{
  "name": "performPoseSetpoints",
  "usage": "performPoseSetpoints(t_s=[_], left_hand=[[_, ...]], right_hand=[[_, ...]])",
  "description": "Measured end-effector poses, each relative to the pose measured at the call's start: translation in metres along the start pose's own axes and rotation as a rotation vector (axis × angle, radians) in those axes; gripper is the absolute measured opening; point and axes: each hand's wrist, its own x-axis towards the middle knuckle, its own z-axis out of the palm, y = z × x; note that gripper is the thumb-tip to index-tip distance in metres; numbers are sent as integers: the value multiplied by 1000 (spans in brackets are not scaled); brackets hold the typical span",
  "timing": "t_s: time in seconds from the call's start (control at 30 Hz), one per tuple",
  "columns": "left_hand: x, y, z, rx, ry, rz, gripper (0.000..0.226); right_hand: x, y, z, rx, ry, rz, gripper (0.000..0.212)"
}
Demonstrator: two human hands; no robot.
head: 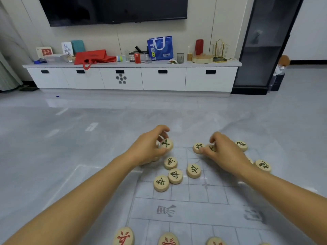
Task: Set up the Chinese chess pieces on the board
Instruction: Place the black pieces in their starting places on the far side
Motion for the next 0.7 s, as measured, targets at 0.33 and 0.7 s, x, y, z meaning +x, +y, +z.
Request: performPoseSetpoints(t_s=[0.33, 0.7], left_hand=[[41, 15, 44, -33, -157, -89, 60], [43, 17, 38, -184, -179, -166, 42]], right_hand=[[-10, 44, -3, -173, -70, -158, 39], [9, 40, 7, -113, 6, -98, 49]])
